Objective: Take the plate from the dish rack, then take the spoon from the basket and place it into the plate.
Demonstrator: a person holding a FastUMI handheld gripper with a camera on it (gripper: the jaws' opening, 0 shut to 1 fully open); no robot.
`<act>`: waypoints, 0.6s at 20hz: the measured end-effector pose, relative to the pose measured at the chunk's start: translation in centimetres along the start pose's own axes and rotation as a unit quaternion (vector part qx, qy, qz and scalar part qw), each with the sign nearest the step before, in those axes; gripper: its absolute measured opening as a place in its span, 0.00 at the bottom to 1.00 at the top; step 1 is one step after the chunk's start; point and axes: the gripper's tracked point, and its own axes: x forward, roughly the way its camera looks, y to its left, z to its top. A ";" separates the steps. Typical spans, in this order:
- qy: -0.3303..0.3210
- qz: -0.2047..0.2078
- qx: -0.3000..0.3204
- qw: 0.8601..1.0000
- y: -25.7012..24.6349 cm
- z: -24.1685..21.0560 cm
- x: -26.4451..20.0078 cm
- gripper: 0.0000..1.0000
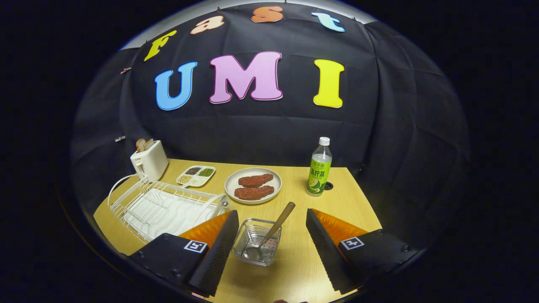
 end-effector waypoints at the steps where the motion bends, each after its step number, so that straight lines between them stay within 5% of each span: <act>1: 0.004 0.005 0.010 1.000 -0.1 -0.3 1.0 0.98; 12: 0.058 0.021 0.044 0.997 -1.0 -4.8 9.1 0.98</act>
